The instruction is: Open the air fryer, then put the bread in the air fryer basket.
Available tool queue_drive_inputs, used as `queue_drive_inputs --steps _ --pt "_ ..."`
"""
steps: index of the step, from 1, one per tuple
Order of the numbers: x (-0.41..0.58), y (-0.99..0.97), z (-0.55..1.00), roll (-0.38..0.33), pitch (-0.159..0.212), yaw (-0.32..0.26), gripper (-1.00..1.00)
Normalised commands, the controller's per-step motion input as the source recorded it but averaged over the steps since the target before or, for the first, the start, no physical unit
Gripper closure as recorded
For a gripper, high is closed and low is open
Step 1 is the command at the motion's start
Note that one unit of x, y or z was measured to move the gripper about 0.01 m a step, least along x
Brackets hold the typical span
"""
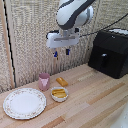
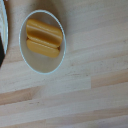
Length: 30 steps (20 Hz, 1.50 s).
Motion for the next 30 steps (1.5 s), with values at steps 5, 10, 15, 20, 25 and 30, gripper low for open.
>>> queue_drive_inputs --steps 5,10,15,20,25,30 --pt "-0.029 0.07 0.0 -0.022 0.0 -0.351 -1.0" --pt "0.044 0.0 0.0 -0.023 -0.002 -0.375 -1.0" --pt "0.155 -0.01 0.04 -0.1 -0.063 -0.343 -1.0" --pt "0.148 -0.02 0.03 -0.299 -0.085 -0.216 -1.0" --pt "0.059 -0.06 -0.01 -0.373 -0.073 -0.162 -1.0" --pt "0.0 -0.07 -0.04 -0.375 -0.072 -0.143 -1.0"
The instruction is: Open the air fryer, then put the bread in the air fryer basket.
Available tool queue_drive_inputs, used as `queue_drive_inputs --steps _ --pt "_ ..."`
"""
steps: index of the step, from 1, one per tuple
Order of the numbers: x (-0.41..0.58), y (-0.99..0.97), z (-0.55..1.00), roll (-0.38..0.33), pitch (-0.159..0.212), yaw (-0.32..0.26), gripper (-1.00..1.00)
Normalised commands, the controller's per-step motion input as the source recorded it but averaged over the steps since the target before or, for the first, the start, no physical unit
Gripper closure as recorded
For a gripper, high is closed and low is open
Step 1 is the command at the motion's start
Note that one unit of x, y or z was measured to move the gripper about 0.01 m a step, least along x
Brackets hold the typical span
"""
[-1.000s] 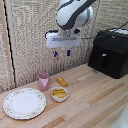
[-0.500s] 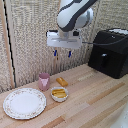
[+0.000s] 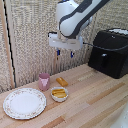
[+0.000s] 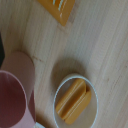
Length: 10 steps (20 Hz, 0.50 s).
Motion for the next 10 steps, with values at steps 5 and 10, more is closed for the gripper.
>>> queue_drive_inputs --steps 5,10 --pt "0.021 -0.07 -0.01 -0.375 -0.116 -0.13 -1.0" --pt "0.144 -0.18 -0.01 -0.368 -0.178 -0.074 -1.0"
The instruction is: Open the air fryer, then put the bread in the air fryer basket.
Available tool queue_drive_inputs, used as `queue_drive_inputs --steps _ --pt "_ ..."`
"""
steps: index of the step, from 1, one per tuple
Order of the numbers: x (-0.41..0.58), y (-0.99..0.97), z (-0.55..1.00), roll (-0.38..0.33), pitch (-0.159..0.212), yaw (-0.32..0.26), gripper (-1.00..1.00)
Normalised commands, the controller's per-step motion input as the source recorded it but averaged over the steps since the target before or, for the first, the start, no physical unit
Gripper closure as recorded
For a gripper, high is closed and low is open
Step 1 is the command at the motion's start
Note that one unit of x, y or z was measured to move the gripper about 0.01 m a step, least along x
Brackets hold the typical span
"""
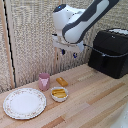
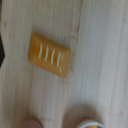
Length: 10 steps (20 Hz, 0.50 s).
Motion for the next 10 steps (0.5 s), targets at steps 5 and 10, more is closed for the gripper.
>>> queue_drive_inputs --steps 5,10 --pt "0.08 -0.34 -0.22 -0.289 -0.141 -0.055 -1.0" --pt "0.0 -0.44 -0.29 -0.193 -0.015 -0.103 -1.0"
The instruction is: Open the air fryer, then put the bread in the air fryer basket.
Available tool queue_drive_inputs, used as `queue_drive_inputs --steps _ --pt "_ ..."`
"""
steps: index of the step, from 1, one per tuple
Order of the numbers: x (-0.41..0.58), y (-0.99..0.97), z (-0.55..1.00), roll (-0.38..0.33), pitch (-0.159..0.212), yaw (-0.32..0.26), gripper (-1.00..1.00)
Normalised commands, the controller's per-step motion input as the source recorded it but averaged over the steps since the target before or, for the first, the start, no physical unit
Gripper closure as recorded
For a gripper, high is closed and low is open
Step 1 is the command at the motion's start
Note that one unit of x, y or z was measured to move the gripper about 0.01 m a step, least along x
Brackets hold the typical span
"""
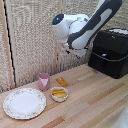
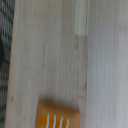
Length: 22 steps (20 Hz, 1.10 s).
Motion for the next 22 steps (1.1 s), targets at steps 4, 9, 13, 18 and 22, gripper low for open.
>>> queue_drive_inputs --steps 4,9,13,18,22 --pt "0.019 -0.5 -0.22 -0.172 0.0 -0.052 -1.0" --pt "0.03 -0.53 -0.22 -0.163 -0.018 0.001 -1.0" --pt "0.0 -0.58 -0.24 -0.147 -0.027 0.038 -1.0" --pt "-0.043 -0.63 -0.19 -0.147 -0.014 0.101 -1.0" --pt "-0.092 -0.64 -0.13 -0.15 -0.019 0.138 -1.0"
